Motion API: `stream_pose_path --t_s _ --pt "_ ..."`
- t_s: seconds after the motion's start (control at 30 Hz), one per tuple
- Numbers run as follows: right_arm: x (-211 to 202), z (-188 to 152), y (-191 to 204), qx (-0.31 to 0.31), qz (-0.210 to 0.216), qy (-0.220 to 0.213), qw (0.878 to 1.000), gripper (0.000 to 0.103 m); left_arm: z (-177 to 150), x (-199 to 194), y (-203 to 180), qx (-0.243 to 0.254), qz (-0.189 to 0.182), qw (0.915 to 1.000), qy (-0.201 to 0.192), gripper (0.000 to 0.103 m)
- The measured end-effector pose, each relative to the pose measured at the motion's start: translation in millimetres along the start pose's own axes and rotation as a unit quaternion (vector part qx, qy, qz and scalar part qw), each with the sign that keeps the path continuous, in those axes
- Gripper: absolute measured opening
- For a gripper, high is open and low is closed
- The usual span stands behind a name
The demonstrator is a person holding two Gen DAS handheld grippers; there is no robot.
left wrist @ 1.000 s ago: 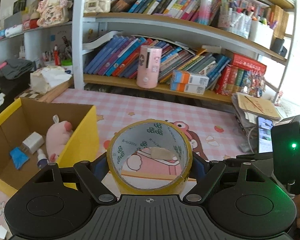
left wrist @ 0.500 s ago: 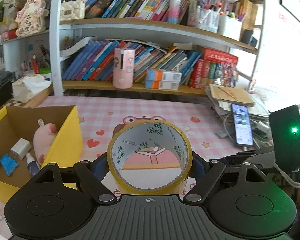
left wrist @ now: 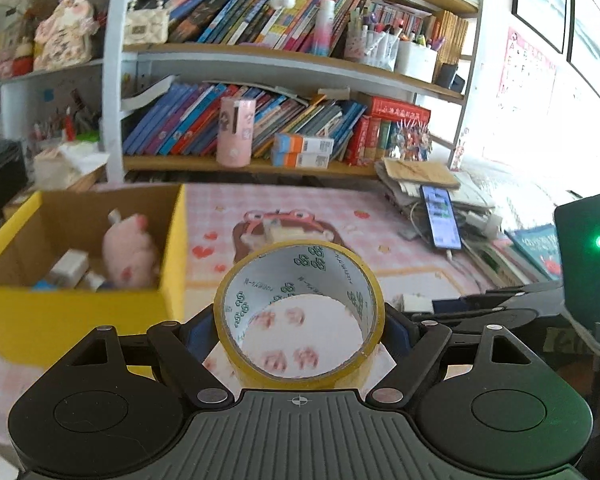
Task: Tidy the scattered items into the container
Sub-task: 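Carry the tape roll and white charger toward the yellow box with both tools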
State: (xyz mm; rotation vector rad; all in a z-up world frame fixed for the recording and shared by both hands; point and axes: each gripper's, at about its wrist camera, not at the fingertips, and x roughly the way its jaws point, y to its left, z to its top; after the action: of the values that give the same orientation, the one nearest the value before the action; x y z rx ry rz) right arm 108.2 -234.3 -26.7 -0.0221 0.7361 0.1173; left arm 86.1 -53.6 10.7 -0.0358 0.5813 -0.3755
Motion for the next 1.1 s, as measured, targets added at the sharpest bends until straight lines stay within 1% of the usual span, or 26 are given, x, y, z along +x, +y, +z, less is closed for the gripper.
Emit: stream_pose_path --t_s 0.1,0.2,0.4,0.7,1.1 --pt "-16 -15 22 -0.007 -0.002 -0.003 1.000 0.034 -13 -17 11 -0.002 -0.004 0.9999 0.010 0.083" --pt "-28 -27 40 -0.002 -0.003 0.006 1.000 0.034 -21 -33 20 0.001 -0.006 0.9998 0.018 0.083" --pt "-48 -45 65 0.004 -0.007 0.015 1.000 0.034 -38 -56 31 0.010 -0.007 0.9993 0.037 0.083" --pt "-62 -61 97 -0.008 0.010 0.027 1.000 0.034 -57 -78 51 0.008 0.010 0.9981 0.060 0.083" --pt "-62 -65 144 -0.040 0.042 0.035 0.998 0.034 -71 -102 87 -0.013 0.048 0.9966 0.066 0.083"
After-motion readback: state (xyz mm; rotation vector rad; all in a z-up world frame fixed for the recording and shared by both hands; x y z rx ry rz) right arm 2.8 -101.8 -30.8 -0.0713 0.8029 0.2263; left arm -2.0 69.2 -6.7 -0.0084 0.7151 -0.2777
